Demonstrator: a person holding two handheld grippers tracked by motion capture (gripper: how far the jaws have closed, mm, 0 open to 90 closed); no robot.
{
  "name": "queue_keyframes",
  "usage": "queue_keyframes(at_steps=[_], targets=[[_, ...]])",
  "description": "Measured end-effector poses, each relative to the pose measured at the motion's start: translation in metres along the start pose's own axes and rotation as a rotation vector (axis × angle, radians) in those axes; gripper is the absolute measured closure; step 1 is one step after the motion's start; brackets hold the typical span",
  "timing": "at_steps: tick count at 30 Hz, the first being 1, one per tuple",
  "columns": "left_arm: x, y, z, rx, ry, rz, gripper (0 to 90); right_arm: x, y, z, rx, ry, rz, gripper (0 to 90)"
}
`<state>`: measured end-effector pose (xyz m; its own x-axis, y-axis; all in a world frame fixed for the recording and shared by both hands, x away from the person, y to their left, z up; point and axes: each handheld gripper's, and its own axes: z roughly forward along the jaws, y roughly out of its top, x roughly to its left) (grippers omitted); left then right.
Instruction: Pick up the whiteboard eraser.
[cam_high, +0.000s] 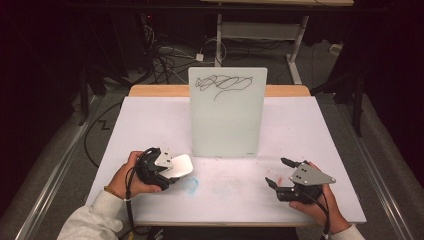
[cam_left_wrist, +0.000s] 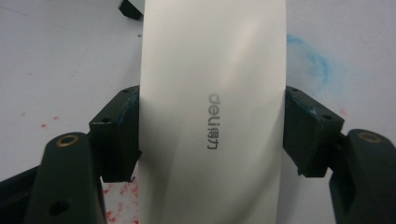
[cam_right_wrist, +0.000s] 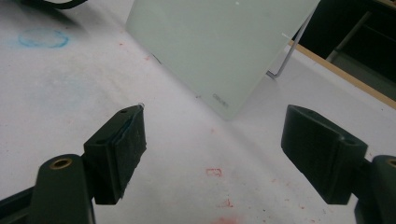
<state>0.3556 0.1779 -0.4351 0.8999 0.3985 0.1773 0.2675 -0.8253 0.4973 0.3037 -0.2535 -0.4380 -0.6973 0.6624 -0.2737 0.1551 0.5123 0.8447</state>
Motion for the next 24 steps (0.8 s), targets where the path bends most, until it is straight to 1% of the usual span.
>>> queue_keyframes(at_steps=[4,5,6,7,8,12,14,15,18,19,20,21,22,23,24], targets=[[-0.004,0.004,-0.002,-0.067,0.084,-0.048,28.6,0.000,0.001,-0.002,-0.008,-0.006,0.002,22.3],[-0.006,0.005,-0.003,-0.081,0.097,-0.055,28.6,0.000,0.001,-0.002,-0.010,-0.011,0.003,22.3],[-0.008,0.006,-0.003,-0.088,0.124,-0.056,28.6,-0.001,0.001,-0.001,-0.010,-0.016,0.003,22.3],[-0.010,0.007,-0.003,-0.096,0.150,-0.065,28.6,-0.001,0.001,-0.001,-0.010,-0.016,0.003,22.3],[-0.011,0.008,-0.004,-0.110,0.169,-0.076,28.6,-0.001,0.001,-0.001,-0.010,-0.017,0.003,22.3],[-0.011,0.009,-0.008,-0.143,0.195,-0.084,28.7,-0.003,0.001,0.000,-0.009,-0.024,0.011,22.3],[-0.010,0.008,-0.010,-0.168,0.189,-0.093,28.7,-0.003,0.001,0.001,-0.010,-0.027,0.010,22.3],[-0.010,0.008,-0.011,-0.176,0.197,-0.099,28.7,-0.003,0.001,0.001,-0.010,-0.027,0.010,22.3],[-0.009,0.008,-0.012,-0.192,0.210,-0.113,28.8,-0.004,0.000,0.001,-0.014,-0.034,0.020,22.3],[-0.009,0.009,-0.012,-0.194,0.218,-0.112,28.8,-0.004,0.000,0.001,-0.014,-0.034,0.020,22.3],[-0.010,0.009,-0.012,-0.195,0.229,-0.113,28.8,-0.005,0.000,0.001,-0.017,-0.058,0.013,22.3],[-0.010,0.009,-0.013,-0.198,0.229,-0.111,28.8,-0.005,0.000,0.001,-0.017,-0.058,0.013,22.3],[-0.010,0.009,-0.014,-0.208,0.231,-0.114,28.8,-0.005,0.000,0.001,-0.015,-0.069,0.013,22.3],[-0.011,0.009,-0.014,-0.212,0.241,-0.113,28.8,-0.007,0.000,0.001,-0.013,-0.092,0.026,22.4],[-0.011,0.009,-0.015,-0.216,0.245,-0.112,28.8,-0.007,0.000,0.001,-0.013,-0.097,0.026,22.5]])
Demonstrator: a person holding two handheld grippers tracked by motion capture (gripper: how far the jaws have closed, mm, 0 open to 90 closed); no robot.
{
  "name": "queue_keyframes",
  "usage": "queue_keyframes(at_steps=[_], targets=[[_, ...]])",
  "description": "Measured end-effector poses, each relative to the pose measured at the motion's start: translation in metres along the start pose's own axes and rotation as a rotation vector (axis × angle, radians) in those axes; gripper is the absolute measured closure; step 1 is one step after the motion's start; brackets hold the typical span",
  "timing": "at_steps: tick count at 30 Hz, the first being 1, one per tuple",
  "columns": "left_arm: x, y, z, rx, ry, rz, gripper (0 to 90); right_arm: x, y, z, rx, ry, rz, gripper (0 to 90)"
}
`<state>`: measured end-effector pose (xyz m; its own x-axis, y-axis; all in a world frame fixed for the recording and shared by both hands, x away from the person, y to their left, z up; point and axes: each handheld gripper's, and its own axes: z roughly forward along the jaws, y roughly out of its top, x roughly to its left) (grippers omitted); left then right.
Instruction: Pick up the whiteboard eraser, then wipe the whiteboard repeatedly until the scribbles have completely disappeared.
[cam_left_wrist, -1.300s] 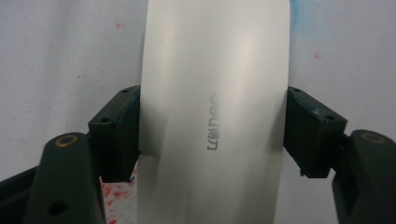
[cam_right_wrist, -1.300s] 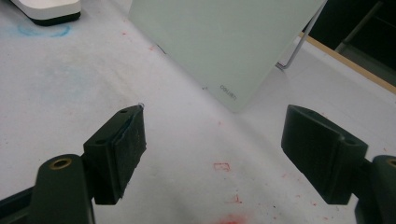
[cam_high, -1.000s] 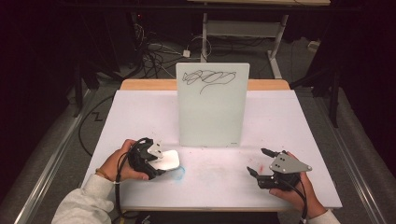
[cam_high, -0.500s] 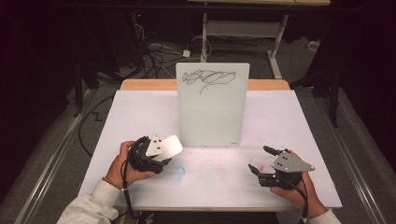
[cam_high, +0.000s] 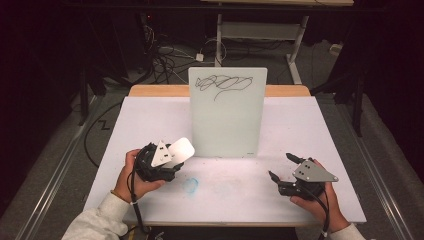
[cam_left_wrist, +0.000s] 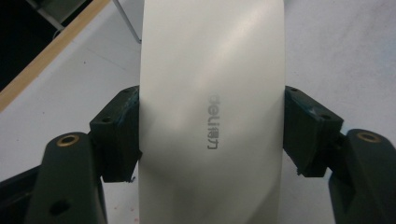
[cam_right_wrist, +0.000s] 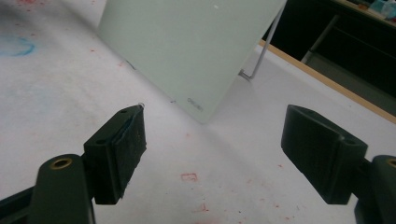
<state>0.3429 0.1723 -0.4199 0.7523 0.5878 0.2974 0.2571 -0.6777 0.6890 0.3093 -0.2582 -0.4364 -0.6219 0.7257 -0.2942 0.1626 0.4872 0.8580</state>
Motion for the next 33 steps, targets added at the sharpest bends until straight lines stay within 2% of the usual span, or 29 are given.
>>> queue_keyframes(at_steps=[2,10,15,18,20,23,26,29,33], targets=[[0.001,0.000,-0.002,-0.023,-0.017,-0.009,28.8,-0.001,0.000,0.000,0.002,-0.008,0.007,22.5],[0.001,0.008,-0.008,-0.061,0.057,-0.040,28.8,-0.001,-0.001,0.000,0.004,-0.017,0.005,22.5],[-0.001,0.013,-0.011,-0.076,0.101,-0.049,28.8,0.001,0.000,0.003,0.030,-0.029,-0.028,22.4],[-0.002,0.020,-0.013,-0.093,0.118,-0.043,28.9,0.000,0.000,0.004,0.032,-0.031,-0.024,22.4],[-0.002,0.025,-0.014,-0.104,0.125,-0.018,28.8,0.000,-0.001,0.003,0.027,-0.033,-0.020,22.4],[-0.002,0.033,-0.014,-0.116,0.139,-0.014,28.8,0.001,-0.001,0.002,0.023,-0.027,-0.026,22.4],[0.000,0.042,-0.017,-0.142,0.167,-0.014,28.8,0.001,-0.001,0.001,0.019,-0.029,-0.021,22.4],[0.004,0.048,-0.019,-0.174,0.182,-0.040,28.8,0.001,-0.001,0.000,0.018,-0.027,-0.022,22.4],[0.006,0.058,-0.015,-0.187,0.242,-0.051,28.8,0.002,-0.001,0.001,0.018,-0.027,-0.018,22.4]])
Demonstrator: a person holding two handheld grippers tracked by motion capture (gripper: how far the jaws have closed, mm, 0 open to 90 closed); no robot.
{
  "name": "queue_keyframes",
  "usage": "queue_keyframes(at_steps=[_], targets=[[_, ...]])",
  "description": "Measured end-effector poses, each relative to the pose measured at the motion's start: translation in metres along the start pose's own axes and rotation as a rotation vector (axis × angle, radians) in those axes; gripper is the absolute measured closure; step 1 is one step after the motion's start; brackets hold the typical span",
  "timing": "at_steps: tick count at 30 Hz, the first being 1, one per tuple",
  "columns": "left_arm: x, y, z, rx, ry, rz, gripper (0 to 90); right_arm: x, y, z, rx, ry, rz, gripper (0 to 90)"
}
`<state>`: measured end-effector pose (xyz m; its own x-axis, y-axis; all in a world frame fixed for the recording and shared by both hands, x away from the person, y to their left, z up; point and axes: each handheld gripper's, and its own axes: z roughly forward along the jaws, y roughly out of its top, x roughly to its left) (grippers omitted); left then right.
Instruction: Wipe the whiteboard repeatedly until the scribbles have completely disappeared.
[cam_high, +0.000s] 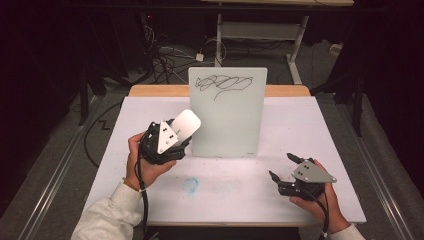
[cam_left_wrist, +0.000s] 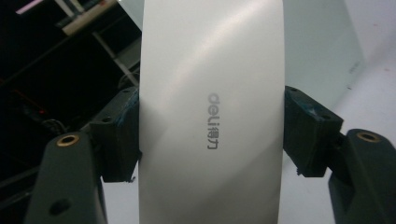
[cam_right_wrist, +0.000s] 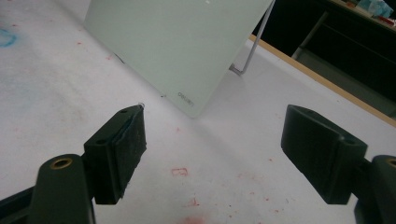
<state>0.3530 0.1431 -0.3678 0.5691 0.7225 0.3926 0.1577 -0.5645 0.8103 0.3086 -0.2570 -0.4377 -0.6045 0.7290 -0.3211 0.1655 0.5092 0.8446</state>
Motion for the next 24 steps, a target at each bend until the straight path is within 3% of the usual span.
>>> queue_keyframes(at_steps=[8,14,17,24], targets=[[-0.004,0.017,0.017,-0.027,0.070,0.012,28.8,0.001,-0.001,0.003,0.012,0.007,-0.011,22.4],[0.000,0.031,0.028,-0.087,0.100,0.026,28.9,0.002,-0.002,0.004,0.027,0.007,-0.025,22.4],[0.004,0.036,0.029,-0.109,0.107,0.013,28.9,0.002,-0.003,0.003,0.026,0.016,-0.025,22.3],[0.005,0.050,0.036,-0.110,0.194,-0.010,28.9,0.003,-0.003,0.004,0.037,0.015,-0.028,22.3]])
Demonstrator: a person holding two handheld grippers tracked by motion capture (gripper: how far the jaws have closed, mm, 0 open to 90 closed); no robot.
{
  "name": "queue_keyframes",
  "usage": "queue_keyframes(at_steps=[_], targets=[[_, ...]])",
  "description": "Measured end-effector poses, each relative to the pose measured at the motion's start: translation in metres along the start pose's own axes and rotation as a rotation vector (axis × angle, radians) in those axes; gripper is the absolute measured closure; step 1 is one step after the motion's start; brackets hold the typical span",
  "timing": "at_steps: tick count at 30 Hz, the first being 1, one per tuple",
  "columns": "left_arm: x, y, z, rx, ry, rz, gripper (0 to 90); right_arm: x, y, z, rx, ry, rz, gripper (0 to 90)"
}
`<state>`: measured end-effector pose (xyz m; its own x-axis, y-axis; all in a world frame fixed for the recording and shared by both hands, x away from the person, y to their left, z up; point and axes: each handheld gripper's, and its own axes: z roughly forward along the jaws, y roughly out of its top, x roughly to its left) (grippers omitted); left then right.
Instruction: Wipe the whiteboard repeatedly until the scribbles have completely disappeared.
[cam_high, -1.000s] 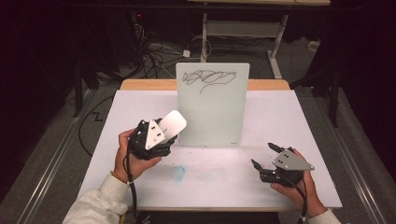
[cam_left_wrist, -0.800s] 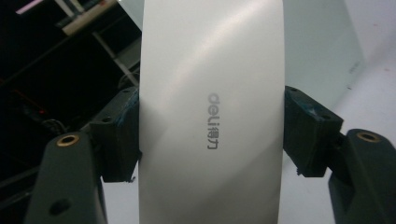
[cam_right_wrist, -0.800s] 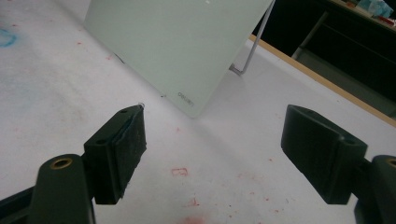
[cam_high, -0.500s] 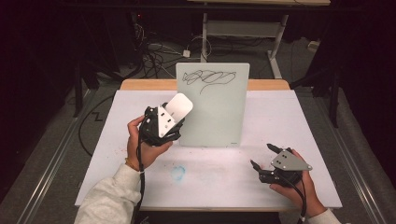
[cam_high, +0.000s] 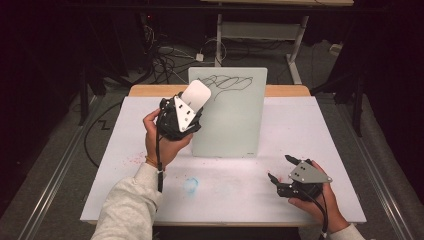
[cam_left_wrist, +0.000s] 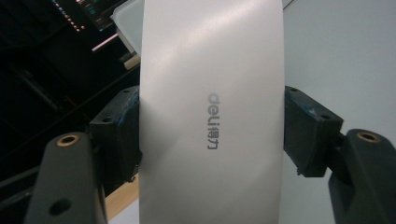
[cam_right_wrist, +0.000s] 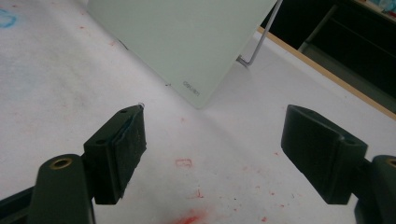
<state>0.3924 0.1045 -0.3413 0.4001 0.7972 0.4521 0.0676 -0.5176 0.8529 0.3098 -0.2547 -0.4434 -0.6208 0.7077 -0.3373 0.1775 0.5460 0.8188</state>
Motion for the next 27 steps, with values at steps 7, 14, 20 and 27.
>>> queue_keyframes(at_steps=[7,14,20,27], targets=[[-0.009,0.006,0.014,0.049,0.066,0.040,28.8,0.002,0.000,0.002,0.009,0.032,-0.003,22.3],[-0.012,0.002,0.025,0.079,0.058,0.036,28.8,0.001,-0.001,0.002,0.016,0.030,-0.001,22.4],[-0.022,-0.006,0.032,0.082,0.067,0.067,28.9,0.001,-0.001,0.003,0.019,0.041,0.010,22.3],[-0.030,-0.003,0.034,0.093,0.087,0.117,28.9,0.001,-0.002,0.004,0.026,0.045,0.009,22.4]])
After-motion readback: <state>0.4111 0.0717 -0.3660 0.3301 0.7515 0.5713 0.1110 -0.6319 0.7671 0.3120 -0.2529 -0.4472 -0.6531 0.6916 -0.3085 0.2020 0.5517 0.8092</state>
